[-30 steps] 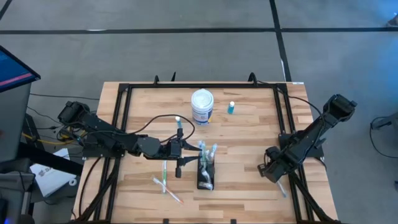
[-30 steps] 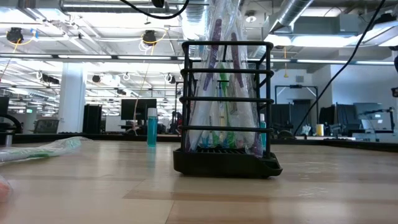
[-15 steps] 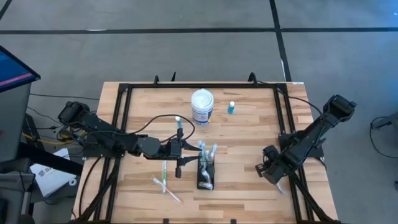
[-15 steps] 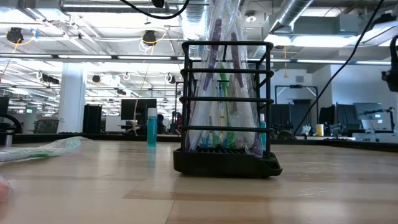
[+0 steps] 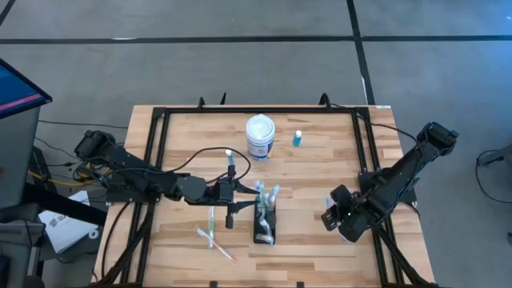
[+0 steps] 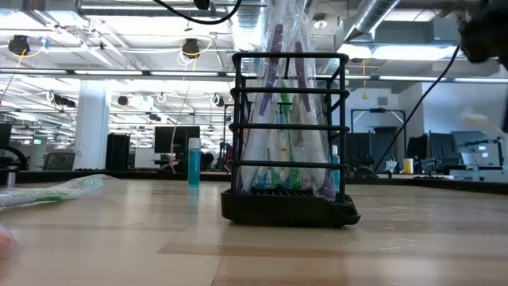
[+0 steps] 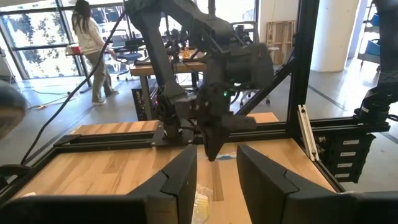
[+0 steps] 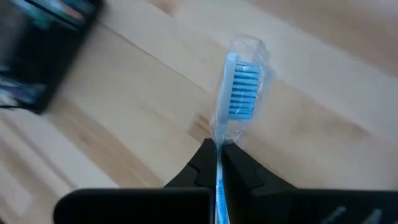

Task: Pick & Place toothbrushing station
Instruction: Put the blue toothbrush into the black mesh organizer

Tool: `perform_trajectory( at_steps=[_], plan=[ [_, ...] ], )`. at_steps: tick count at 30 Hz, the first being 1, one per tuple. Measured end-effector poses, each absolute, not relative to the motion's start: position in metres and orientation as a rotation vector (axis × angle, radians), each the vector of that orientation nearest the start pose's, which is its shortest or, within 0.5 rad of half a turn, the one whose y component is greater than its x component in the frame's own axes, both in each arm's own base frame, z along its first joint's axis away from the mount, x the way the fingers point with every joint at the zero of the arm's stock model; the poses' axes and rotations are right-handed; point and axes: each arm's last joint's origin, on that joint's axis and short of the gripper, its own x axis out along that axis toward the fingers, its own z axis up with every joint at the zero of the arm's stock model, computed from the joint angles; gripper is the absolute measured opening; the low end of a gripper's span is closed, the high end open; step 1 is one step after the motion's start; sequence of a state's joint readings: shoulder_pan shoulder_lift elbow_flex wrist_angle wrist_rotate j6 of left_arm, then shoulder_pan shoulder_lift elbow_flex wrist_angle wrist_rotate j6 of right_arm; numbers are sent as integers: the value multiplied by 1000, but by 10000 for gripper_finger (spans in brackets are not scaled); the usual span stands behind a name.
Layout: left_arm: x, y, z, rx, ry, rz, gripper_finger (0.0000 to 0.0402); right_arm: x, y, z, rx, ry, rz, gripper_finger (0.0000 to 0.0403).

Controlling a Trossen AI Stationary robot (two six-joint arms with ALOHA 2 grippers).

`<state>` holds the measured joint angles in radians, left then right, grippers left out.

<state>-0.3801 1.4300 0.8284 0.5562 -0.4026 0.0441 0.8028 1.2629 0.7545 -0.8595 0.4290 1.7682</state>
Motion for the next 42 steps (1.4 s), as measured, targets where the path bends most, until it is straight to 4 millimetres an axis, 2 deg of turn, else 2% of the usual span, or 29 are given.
perform_trajectory(
  at_steps=[9,26,42],
  plan=[
    [295,-106,271,61,43,21,108,166,145,222,644,736,-540,0],
    [295,-106,271,61,42,22,108,208,144,249,349,479,-305,0],
    [295,-106,271,61,42,22,108,226,155,273,151,253,-137,0]
  ],
)
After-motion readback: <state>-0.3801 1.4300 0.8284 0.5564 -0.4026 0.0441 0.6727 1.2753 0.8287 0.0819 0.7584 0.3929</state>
